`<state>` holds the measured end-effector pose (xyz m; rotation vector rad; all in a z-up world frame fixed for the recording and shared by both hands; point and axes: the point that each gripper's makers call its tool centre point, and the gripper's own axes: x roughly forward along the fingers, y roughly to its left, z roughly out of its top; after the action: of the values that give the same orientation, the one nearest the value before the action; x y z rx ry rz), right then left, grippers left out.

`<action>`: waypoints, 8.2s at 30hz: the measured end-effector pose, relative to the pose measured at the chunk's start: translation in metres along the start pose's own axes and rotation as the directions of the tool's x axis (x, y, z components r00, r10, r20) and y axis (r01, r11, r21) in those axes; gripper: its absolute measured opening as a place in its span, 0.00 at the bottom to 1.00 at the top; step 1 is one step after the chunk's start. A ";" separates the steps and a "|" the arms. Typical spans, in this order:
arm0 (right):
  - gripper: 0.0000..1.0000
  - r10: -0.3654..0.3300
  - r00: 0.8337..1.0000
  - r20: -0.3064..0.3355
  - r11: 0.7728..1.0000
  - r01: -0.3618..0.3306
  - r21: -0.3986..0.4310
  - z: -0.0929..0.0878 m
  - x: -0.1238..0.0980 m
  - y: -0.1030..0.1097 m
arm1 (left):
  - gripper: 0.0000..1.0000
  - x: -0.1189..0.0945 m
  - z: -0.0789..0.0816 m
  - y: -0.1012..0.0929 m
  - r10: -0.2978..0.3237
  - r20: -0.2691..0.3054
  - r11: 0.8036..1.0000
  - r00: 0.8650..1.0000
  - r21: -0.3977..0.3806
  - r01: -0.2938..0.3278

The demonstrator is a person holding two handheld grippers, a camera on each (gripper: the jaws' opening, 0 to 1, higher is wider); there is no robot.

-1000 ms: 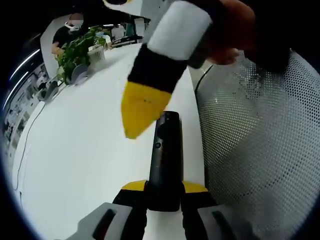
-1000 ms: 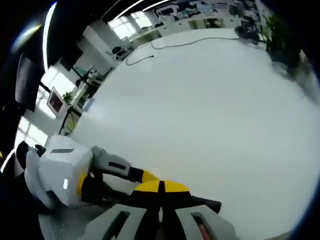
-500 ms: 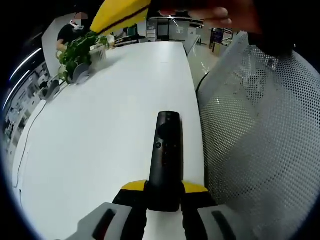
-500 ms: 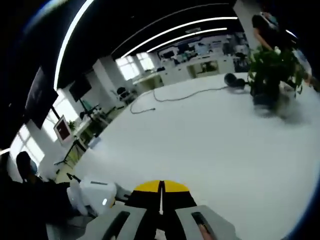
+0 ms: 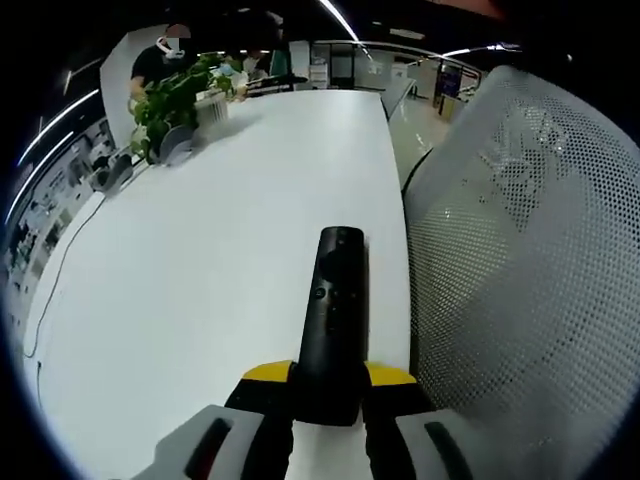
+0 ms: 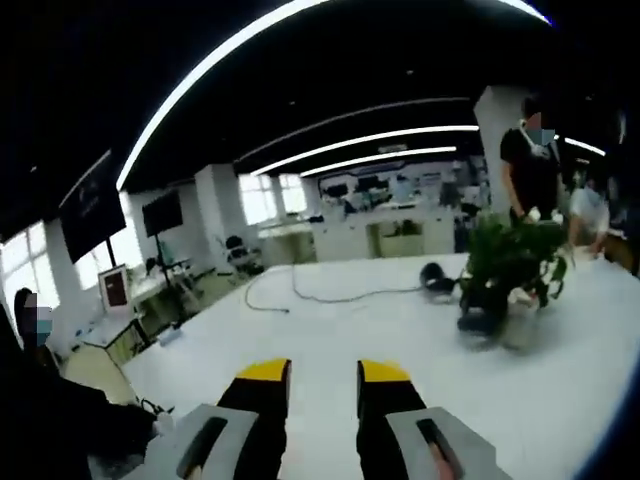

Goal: Press the specified remote control buttons in sequence, fully releasing each button before pressing the next.

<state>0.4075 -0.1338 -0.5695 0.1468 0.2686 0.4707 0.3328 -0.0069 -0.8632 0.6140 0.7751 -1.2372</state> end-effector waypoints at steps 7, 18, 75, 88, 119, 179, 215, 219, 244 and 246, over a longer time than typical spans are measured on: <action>0.56 -0.077 0.992 0.098 0.996 0.080 -0.031 0.015 -0.028 -0.021 | 0.25 -0.001 -0.001 0.000 0.038 0.017 0.999 0.999 -0.023 -0.038; 0.94 -0.200 0.964 0.172 0.978 0.206 -0.016 -0.008 -0.062 -0.040 | 0.25 -0.001 -0.001 0.001 0.046 0.020 0.997 0.999 -0.056 -0.044; 0.93 -0.309 0.950 0.054 0.949 0.311 -0.044 -0.081 -0.047 -0.050 | 0.24 0.001 -0.001 0.003 0.000 -0.108 1.000 0.994 0.005 0.001; 0.87 -0.298 0.954 0.029 0.951 0.300 -0.071 -0.086 -0.045 -0.046 | 0.24 -0.006 -0.010 0.024 -0.003 -0.185 0.998 0.983 0.064 0.015; 0.78 -0.322 0.945 -0.061 0.944 0.315 -0.101 -0.101 -0.041 -0.053 | 0.24 -0.006 -0.008 0.120 0.068 -0.303 0.991 0.950 0.130 -0.030; 0.73 -0.345 0.914 -0.213 0.937 0.321 -0.138 -0.129 -0.035 -0.058 | 0.24 0.009 0.025 0.303 0.198 -0.352 0.977 0.915 0.152 -0.153; 0.70 -0.352 0.905 -0.239 0.934 0.324 -0.149 -0.133 -0.035 -0.059 | 0.33 0.015 0.029 0.319 0.180 -0.263 0.984 0.948 0.041 -0.175; 0.71 -0.353 0.908 -0.225 0.934 0.327 -0.147 -0.131 -0.035 -0.059 | 0.30 0.013 0.029 0.316 0.198 -0.212 0.973 0.957 -0.079 -0.218; 0.76 -0.357 0.924 -0.138 0.931 0.341 -0.128 -0.115 -0.039 -0.059 | 0.60 -0.074 0.038 0.280 0.414 0.079 0.778 0.907 -0.549 -0.307; 0.77 -0.355 0.926 -0.130 0.932 0.340 -0.123 -0.114 -0.039 -0.058 | 0.62 -0.087 0.041 0.269 0.426 0.100 0.781 0.899 -0.542 -0.310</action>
<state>0.3662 -0.1946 -0.6814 -0.0350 0.4104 0.1396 0.5903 0.0744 -0.7693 0.1654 0.7164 -0.6684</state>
